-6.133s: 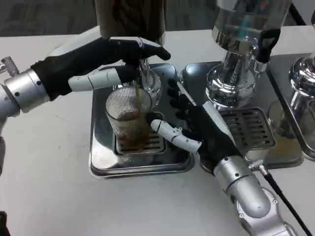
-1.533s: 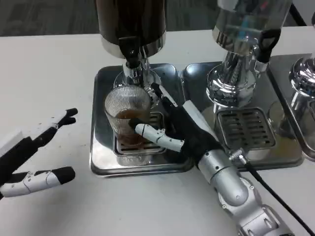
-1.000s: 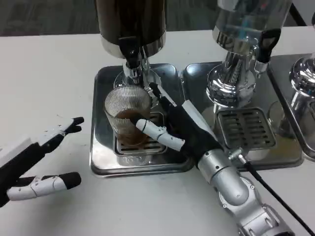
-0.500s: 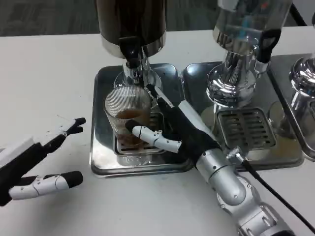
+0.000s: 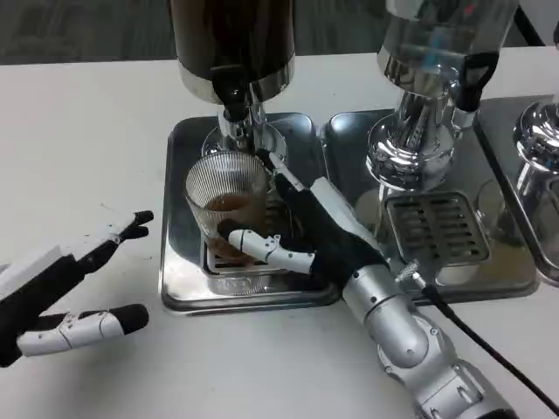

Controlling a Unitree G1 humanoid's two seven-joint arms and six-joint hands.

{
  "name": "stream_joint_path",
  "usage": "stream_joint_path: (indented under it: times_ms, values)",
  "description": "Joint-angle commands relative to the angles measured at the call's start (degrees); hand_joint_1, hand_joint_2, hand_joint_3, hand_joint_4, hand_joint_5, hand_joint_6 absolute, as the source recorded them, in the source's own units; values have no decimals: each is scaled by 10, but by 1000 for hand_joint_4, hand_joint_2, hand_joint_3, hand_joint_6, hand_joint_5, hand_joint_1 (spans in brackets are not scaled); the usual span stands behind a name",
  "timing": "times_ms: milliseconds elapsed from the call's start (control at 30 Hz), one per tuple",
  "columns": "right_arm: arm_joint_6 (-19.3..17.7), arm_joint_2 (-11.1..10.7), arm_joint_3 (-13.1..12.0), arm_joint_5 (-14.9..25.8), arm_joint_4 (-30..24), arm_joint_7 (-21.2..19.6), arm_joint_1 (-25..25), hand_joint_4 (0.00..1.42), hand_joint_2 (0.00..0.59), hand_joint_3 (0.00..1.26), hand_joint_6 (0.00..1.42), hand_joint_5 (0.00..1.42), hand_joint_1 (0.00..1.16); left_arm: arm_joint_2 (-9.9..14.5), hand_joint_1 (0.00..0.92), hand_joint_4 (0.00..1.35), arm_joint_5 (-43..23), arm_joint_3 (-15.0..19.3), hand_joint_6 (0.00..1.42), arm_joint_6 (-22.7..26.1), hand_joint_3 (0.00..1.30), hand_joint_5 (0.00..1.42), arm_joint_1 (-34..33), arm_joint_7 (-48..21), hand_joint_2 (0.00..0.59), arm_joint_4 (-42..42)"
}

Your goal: Grasp the cup under the faucet to collect the drink, then remove the cup.

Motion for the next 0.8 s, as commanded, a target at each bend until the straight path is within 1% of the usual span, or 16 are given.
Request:
stream_joint_path:
  times_ms: [33, 200, 333, 400, 500, 667, 800]
  values:
    - [-6, 7, 0, -1, 3, -16, -10, 0, 196, 0, 24, 0, 465, 9, 0, 0, 1, -2, 0, 5, 2, 0, 7, -5, 94, -4]
    - [-8, 12, 3, -3, 5, -27, -11, 0, 202, 0, 109, 10, 479, 9, 0, 0, 2, -3, 0, 6, 7, 0, 8, -4, 94, -6]
    - [-10, 17, 5, -3, 9, -35, -10, 0, 195, 0, 174, 97, 493, 11, 0, 0, 3, -2, 0, 7, 12, 0, 8, -4, 96, -6]
    - [-10, 20, 7, -5, 11, -40, -11, 26, 195, 0, 208, 131, 496, 12, 0, 0, 3, -2, 0, 6, 22, 0, 9, -5, 112, -6]
    - [-12, 23, 10, -8, 15, -47, -13, 51, 199, 0, 232, 159, 497, 14, 0, 0, 2, -1, 0, 6, 25, 0, 11, -5, 115, -6]
    - [-18, 27, 13, -13, 23, -58, -16, 139, 209, 64, 278, 201, 508, 15, 0, 0, 2, -1, 0, 5, 29, 0, 13, -4, 120, -6]
    - [-28, 30, 14, -15, 32, -70, -18, 157, 209, 84, 288, 214, 508, 15, 0, 0, 1, -1, 0, 5, 33, 0, 13, -5, 124, -5]
